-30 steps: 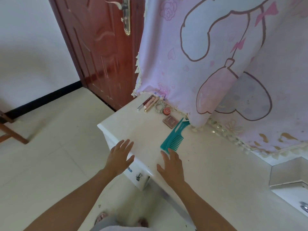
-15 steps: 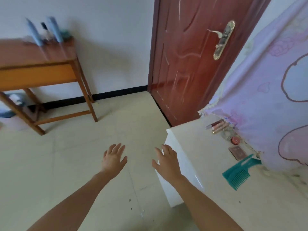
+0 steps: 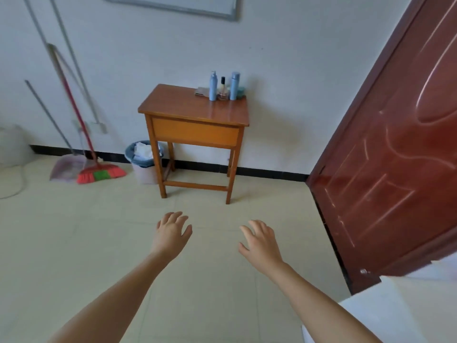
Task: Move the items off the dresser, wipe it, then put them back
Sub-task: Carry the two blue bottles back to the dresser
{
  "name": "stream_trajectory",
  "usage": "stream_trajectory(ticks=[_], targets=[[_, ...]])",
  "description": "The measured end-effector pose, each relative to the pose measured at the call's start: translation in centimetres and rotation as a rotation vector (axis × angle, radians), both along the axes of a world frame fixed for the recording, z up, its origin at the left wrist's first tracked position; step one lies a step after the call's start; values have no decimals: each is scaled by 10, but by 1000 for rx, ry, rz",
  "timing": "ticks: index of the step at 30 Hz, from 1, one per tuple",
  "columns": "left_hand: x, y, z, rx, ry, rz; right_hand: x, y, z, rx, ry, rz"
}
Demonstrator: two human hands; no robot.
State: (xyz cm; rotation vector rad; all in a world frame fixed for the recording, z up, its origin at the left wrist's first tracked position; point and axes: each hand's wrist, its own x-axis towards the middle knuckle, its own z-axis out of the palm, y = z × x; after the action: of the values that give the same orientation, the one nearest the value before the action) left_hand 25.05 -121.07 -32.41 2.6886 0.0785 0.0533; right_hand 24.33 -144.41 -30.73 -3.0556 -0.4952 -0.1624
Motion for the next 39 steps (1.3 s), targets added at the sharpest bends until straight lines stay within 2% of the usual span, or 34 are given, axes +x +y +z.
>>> stream_trajectory(ticks=[5, 8, 12, 18, 25, 33, 39], targets=[[14, 63, 5, -14, -46, 137, 42, 66, 10, 56, 51, 123], [24, 84, 1, -31, -40, 207, 70, 90, 7, 88, 172, 185], [50, 95, -1, 1, -25, 248, 117, 103, -2, 100, 157, 239], [133, 112, 27, 50, -99, 357, 229, 117, 12, 148, 129, 284], [230, 112, 57, 7, -188, 506, 357, 132, 34, 204, 99, 388], [288, 124, 37, -19, -118, 579, 434, 148, 12, 182, 182, 398], [373, 156, 38, -15, -118, 557, 509, 167, 17, 182, 141, 371]])
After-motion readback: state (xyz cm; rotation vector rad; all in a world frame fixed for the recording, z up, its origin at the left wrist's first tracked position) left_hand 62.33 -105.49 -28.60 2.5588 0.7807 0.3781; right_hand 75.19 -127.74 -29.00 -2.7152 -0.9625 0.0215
